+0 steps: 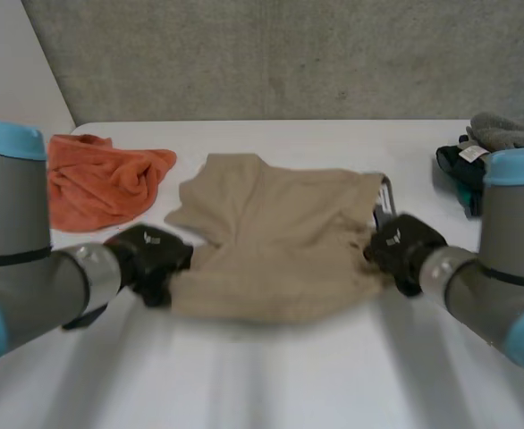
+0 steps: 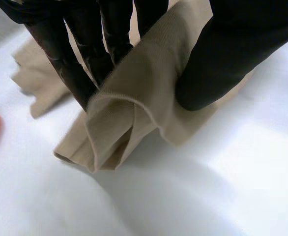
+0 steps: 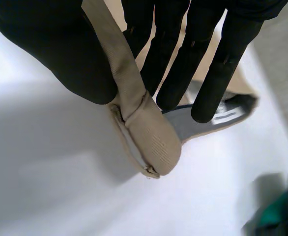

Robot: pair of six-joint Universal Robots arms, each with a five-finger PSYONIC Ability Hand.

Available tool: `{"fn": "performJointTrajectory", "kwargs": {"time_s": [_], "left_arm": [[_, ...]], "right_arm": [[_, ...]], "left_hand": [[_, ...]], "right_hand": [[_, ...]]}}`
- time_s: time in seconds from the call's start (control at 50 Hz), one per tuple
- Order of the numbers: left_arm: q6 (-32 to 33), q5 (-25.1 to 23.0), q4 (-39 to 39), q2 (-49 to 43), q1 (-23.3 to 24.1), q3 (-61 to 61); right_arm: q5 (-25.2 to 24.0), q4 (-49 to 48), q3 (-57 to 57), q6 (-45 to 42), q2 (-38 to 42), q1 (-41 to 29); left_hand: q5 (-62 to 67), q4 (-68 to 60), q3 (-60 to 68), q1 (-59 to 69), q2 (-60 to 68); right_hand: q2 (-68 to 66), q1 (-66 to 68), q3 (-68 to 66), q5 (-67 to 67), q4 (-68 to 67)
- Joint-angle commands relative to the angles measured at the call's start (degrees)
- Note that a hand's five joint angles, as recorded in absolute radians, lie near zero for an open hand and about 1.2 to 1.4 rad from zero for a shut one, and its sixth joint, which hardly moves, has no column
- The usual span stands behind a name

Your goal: Fold the laundry.

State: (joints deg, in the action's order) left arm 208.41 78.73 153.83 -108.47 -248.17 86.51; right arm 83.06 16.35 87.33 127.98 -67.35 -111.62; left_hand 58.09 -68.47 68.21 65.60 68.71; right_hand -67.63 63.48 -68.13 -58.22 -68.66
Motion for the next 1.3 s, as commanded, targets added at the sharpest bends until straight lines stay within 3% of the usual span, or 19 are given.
{"fn": "performJointTrajectory", "kwargs": {"time_s": [0.02, 0.1, 0.22, 0.36, 0.42, 0.62, 0.64, 0.66, 0.7, 0.72, 0.74, 0.86, 0.94, 1.02, 1.06, 1.12, 1.3], "left_arm": [[7.8, -0.1, -14.8, 4.0, 1.1, 6.2], [9.9, -0.3, -17.7, 3.8, 1.5, 3.8], [7.4, 0.2, -10.8, -1.6, 2.3, -7.7], [1.9, 4.0, -1.1, -13.7, 2.4, -25.7], [1.0, 5.5, -0.1, -19.5, 3.0, -33.2], [0.9, 10.2, 1.9, -37.1, 5.0, -55.0], [0.7, 10.3, 2.3, -37.9, 5.2, -56.3], [0.7, 10.2, 3.0, -39.2, 5.5, -58.4], [1.0, 10.6, 3.6, -39.5, 5.8, -59.5], [1.0, 11.1, 4.3, -39.1, 5.9, -59.7], [0.8, 11.4, 4.6, -38.6, 6.0, -59.5], [-0.4, 11.8, 7.1, -31.1, 5.2, -53.1], [-0.2, 8.8, 8.6, -25.3, 5.5, -44.6], [2.1, 5.4, 11.7, -23.5, 6.4, -39.2], [4.5, 4.5, 13.9, -24.3, 6.9, -38.6], [8.3, 5.1, 16.4, -28.2, 7.3, -40.9], [12.6, 7.4, 18.0, -42.2, 7.4, -56.1]], "right_arm": [[0.2, 21.5, 3.9, -8.0, -5.6, 3.1], [0.0, 22.9, 3.9, -9.1, -6.0, 3.2], [1.4, 12.8, -0.5, -1.0, -3.3, 1.9], [9.8, -1.9, -7.3, 11.7, 1.8, 1.4], [11.7, -7.4, -9.0, 12.2, 4.4, 1.4], [11.2, -23.7, -13.9, 10.5, 15.0, 1.1], [11.2, -24.9, -14.1, 10.6, 15.7, 1.0], [11.3, -27.1, -14.6, 10.7, 17.0, 0.7], [11.9, -29.0, -14.8, 10.7, 18.0, 0.4], [12.1, -29.6, -14.9, 10.8, 18.3, 0.2], [13.1, -30.5, -14.8, 11.0, 18.4, 0.2], [13.7, -28.7, -12.9, 15.6, 13.2, 1.2], [10.6, -23.3, -11.5, 21.5, 8.5, 3.0], [3.8, -16.3, -12.9, 25.7, 7.4, 4.0], [0.3, -12.2, -15.2, 28.0, 8.5, 4.2], [-1.2, -9.4, -19.5, 30.7, 12.1, 4.1], [4.0, -10.4, -32.1, 30.8, 24.7, 3.0]], "left_hand": [[11.9, -11.5, 11.8, 14.4, 11.3], [11.9, -11.5, 11.8, 14.4, 11.3], [11.9, -11.5, 11.8, 14.4, 11.3], [11.9, -11.5, 11.8, 14.4, 11.3], [11.9, -11.5, 11.8, 14.4, 11.3], [11.9, -11.5, 11.8, 14.4, 11.3], [8.6, -8.2, 8.5, 11.1, 8.0], [-12.6, 13.0, -12.7, -10.1, -13.2], [-43.9, 44.3, -44.1, -41.4, -44.5], [-58.1, 58.5, -58.2, -55.6, -58.7], [-58.1, 58.5, -58.2, -55.6, -58.7], [-58.1, 58.5, -58.2, -55.6, -58.7], [-58.1, 58.5, -58.2, -55.6, -58.7], [-58.1, 58.5, -58.2, -55.6, -58.7], [-58.1, 58.5, -58.2, -55.6, -58.7], [-58.1, 58.5, -58.2, -55.6, -58.7], [-58.1, 58.5, -58.2, -55.6, -58.7]], "right_hand": [[-12.4, 16.5, -11.9, -11.8, -11.3], [-12.4, 16.5, -11.9, -11.8, -11.3], [-12.4, 16.5, -11.9, -11.8, -11.3], [-12.4, 16.5, -11.9, -11.8, -11.3], [-12.4, 16.5, -11.9, -11.8, -11.3], [-12.4, 16.5, -11.9, -11.8, -11.3], [-12.4, 16.5, -11.9, -11.8, -11.3], [16.0, -11.8, 16.5, 16.6, 17.0], [49.9, -45.8, 50.4, 50.5, 50.9], [57.6, -53.5, 58.1, 58.2, 58.7], [57.6, -53.5, 58.1, 58.2, 58.7], [57.6, -53.5, 58.1, 58.2, 58.7], [57.6, -53.5, 58.1, 58.2, 58.7], [57.6, -53.5, 58.1, 58.2, 58.7], [57.6, -53.5, 58.1, 58.2, 58.7], [57.6, -53.5, 58.1, 58.2, 58.7], [57.6, -53.5, 58.1, 58.2, 58.7]]}}
